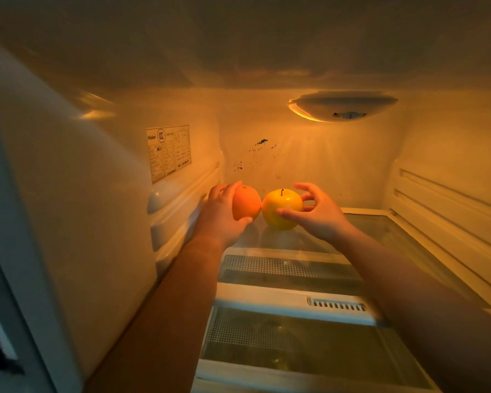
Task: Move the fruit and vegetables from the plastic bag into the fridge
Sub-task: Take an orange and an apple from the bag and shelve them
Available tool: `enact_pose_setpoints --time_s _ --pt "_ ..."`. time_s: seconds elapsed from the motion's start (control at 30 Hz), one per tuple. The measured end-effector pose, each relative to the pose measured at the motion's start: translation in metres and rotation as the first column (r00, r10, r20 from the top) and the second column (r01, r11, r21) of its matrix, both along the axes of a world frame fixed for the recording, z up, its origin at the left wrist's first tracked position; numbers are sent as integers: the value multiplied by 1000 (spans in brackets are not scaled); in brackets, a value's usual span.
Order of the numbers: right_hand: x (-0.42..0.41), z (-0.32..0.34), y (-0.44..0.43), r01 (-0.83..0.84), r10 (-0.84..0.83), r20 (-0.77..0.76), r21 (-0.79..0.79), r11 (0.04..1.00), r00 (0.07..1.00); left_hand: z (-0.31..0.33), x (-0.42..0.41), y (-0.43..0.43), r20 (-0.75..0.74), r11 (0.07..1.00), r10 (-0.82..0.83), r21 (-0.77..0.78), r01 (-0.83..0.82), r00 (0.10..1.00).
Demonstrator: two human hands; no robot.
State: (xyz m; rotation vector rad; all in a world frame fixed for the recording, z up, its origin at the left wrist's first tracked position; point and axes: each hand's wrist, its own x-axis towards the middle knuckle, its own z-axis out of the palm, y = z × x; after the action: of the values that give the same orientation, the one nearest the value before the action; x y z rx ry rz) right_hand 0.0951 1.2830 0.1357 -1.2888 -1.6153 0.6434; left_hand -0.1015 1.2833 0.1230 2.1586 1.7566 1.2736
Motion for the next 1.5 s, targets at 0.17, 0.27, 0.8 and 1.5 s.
enact_pose_setpoints --time_s 0.17,0.27,0.8,1.5 --pt "1 -5 0 43 -46 86 34 998 995 1 2 -2 -2 999 38 -1 -38 999" --pt "-1 -7 2 74 -79 88 59 996 993 2 3 0 -11 998 56 2 -56 998" --pt "-3 0 -4 89 -109 247 93 992 963 10 6 -18 -44 994 71 91 -67 997" --pt "-31 -65 -275 329 -541 464 463 823 702 -41 -31 -223 -181 863 -486 59 502 855"
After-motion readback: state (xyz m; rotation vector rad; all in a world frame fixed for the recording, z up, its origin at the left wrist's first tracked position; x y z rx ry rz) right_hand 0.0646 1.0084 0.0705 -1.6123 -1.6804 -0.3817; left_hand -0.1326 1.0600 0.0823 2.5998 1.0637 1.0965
